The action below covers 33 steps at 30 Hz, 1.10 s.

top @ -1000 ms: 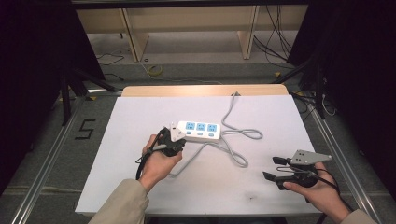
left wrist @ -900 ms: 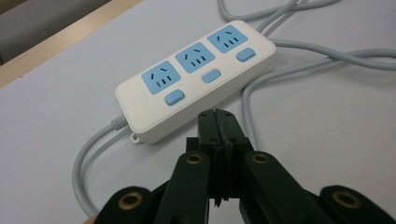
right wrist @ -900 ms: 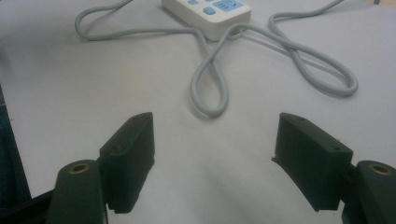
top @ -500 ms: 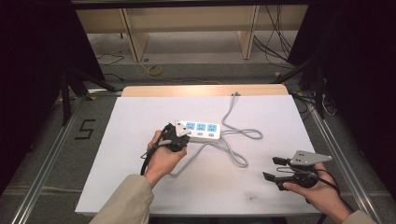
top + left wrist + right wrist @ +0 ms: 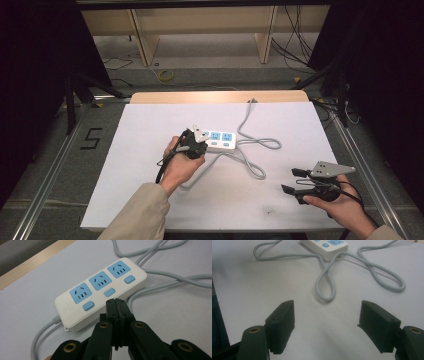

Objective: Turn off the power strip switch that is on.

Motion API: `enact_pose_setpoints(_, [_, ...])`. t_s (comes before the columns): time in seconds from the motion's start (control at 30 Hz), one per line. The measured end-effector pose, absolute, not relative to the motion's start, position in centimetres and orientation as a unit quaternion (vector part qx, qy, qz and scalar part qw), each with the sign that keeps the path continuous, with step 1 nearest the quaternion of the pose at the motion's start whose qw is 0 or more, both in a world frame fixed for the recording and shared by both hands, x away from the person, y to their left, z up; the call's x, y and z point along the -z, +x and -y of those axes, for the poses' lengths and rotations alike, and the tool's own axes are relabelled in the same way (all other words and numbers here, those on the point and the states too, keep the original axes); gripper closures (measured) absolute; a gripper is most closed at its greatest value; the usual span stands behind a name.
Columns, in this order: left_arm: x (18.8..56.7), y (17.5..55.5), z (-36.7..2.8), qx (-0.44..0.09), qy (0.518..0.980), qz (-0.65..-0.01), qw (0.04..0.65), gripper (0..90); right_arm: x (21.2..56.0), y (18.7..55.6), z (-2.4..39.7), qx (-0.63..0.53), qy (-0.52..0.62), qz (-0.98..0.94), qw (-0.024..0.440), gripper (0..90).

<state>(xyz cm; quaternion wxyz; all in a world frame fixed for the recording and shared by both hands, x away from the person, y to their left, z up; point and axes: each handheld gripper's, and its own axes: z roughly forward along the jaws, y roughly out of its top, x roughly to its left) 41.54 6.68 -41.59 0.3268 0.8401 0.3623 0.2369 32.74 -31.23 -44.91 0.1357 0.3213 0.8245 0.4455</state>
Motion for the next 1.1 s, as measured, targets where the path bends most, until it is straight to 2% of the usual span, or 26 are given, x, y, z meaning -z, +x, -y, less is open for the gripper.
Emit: enact_pose_setpoints(1.1, [41.3,45.6,-4.1,-0.226,0.842,-0.377,0.312,89.9,45.0,32.8,31.3,-0.447,0.32,-0.825,0.134,28.9])
